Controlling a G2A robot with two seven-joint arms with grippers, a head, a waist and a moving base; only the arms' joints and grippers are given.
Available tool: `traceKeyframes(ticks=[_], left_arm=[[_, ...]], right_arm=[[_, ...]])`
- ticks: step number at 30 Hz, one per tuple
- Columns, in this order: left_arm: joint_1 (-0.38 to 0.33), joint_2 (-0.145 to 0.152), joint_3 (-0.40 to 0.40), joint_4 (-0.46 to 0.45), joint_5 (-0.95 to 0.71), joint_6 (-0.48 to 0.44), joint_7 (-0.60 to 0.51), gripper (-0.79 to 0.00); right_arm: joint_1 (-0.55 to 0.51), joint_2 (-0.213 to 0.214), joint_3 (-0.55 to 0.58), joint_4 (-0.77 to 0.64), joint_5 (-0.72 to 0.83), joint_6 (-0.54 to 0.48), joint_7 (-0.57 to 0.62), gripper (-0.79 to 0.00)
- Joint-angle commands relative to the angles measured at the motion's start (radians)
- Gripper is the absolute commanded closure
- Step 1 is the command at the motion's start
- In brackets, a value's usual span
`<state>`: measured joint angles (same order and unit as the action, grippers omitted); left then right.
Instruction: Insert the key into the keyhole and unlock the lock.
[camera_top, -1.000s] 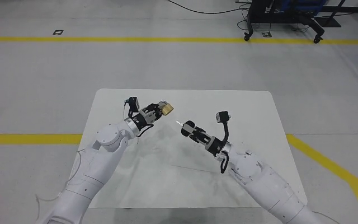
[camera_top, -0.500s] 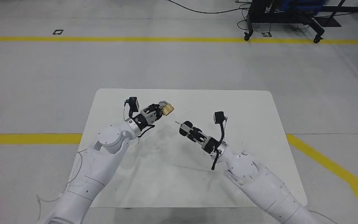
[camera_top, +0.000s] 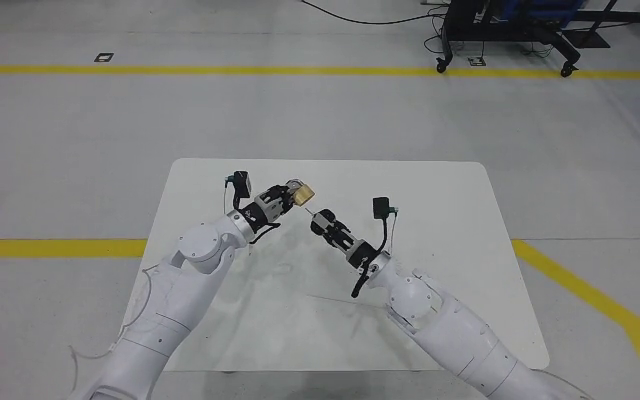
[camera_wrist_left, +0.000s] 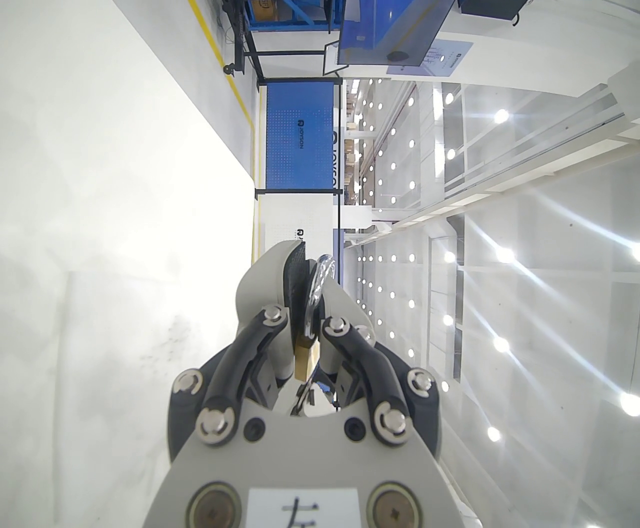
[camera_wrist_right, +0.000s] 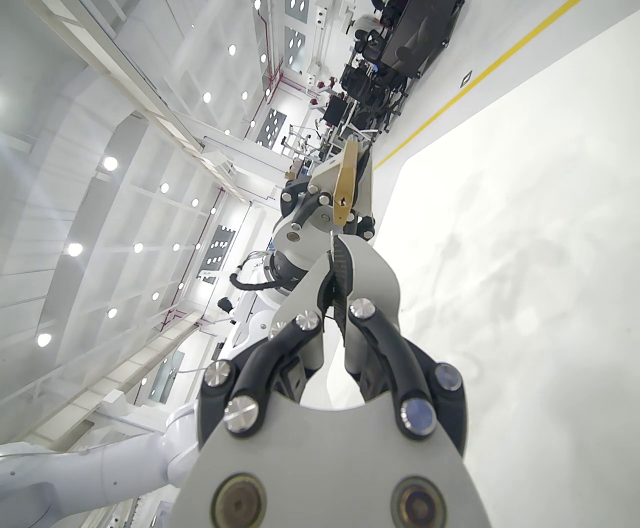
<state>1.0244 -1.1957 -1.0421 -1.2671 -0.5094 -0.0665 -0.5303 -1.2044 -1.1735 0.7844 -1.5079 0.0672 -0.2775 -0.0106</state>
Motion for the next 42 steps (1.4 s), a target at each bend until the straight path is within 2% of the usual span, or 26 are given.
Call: traceKeyframes(ticks=[1, 10, 22, 42], left_arm=[[0.002, -0.001, -0.001, -0.001, 0.004, 0.000, -0.002, 0.000], [0.007, -0.007, -0.005, -0.005, 0.016, 0.003, -0.010, 0.000], [0.013, -0.013, -0.020, -0.006, 0.033, 0.006, 0.004, 0.000], [0.020, -0.022, -0.035, -0.011, 0.068, 0.008, -0.008, 0.000]], right_arm=[[0.001, -0.006, 0.001, 0.002, -0.009, 0.010, -0.024, 0.000], [0.006, -0.031, 0.009, 0.018, -0.034, 0.052, -0.073, 0.000], [-0.007, -0.050, 0.026, 0.023, -0.047, 0.043, -0.028, 0.000], [-0.021, -0.073, 0.060, 0.014, -0.073, 0.084, 0.043, 0.000]])
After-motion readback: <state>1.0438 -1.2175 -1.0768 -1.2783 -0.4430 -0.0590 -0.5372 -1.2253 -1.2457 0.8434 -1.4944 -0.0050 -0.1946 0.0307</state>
